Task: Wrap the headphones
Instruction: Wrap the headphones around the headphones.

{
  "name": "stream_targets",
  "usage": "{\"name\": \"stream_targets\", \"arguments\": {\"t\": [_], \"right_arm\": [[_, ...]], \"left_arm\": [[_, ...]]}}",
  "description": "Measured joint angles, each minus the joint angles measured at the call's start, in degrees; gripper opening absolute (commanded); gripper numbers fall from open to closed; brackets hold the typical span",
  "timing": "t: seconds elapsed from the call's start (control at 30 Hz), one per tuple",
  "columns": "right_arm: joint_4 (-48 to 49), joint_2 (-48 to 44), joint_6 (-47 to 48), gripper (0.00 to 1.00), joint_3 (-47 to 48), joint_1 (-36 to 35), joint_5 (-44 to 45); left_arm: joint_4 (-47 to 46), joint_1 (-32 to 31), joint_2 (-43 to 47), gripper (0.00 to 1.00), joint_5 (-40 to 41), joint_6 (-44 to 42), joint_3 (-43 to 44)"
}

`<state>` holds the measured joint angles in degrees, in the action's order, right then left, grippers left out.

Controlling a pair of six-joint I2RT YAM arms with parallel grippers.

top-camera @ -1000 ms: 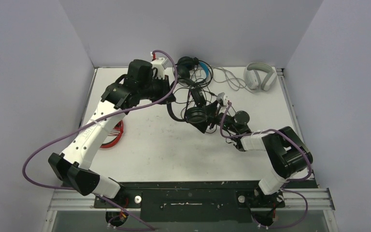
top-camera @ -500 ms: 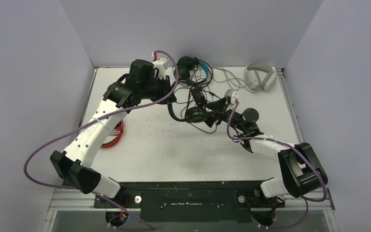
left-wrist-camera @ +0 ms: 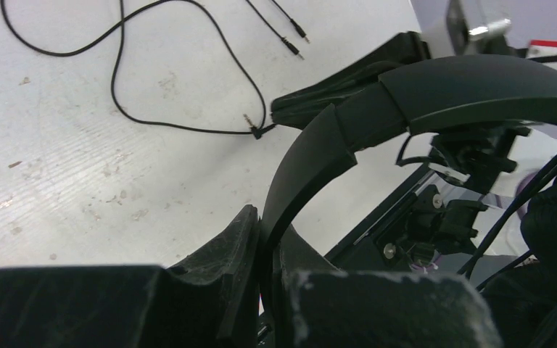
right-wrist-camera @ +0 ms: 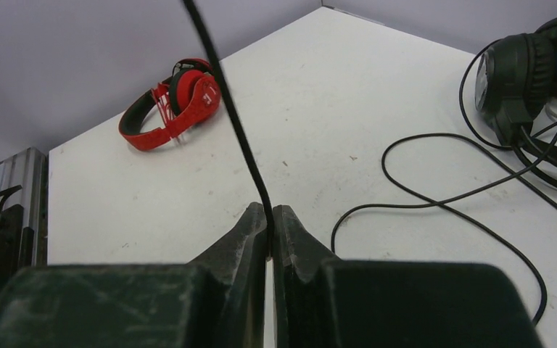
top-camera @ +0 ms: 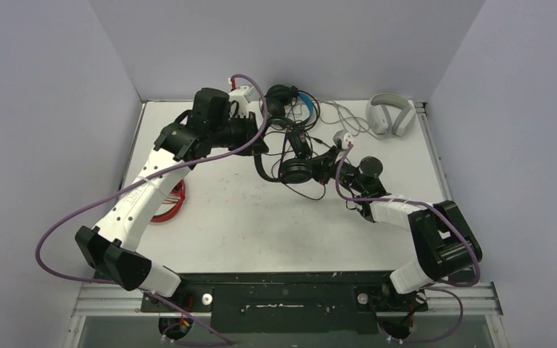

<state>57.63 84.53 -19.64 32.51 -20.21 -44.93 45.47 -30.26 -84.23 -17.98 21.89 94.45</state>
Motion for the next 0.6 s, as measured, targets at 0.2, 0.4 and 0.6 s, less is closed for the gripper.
{"name": "stream_targets", "arguments": {"t": [0.2, 0.4, 0.6], "right_arm": [[1.01, 7.04, -2.25, 0.00, 4.92, -1.01, -0.55], [1.70, 7.93, -3.39, 0.00, 4.85, -7.98, -0.09], [-2.40, 3.56, -4.22, 0.00, 2.84, -14.36, 2.21]], "left_arm": [[-3.78, 0.42, 0.00, 0.00, -4.83, 2.86, -0.96], [-9.46, 2.38, -0.04, 0.00, -4.11, 9.66, -4.81], [-18.53, 2.89, 0.20, 0.00, 3.78, 17.25, -13.40]]}}
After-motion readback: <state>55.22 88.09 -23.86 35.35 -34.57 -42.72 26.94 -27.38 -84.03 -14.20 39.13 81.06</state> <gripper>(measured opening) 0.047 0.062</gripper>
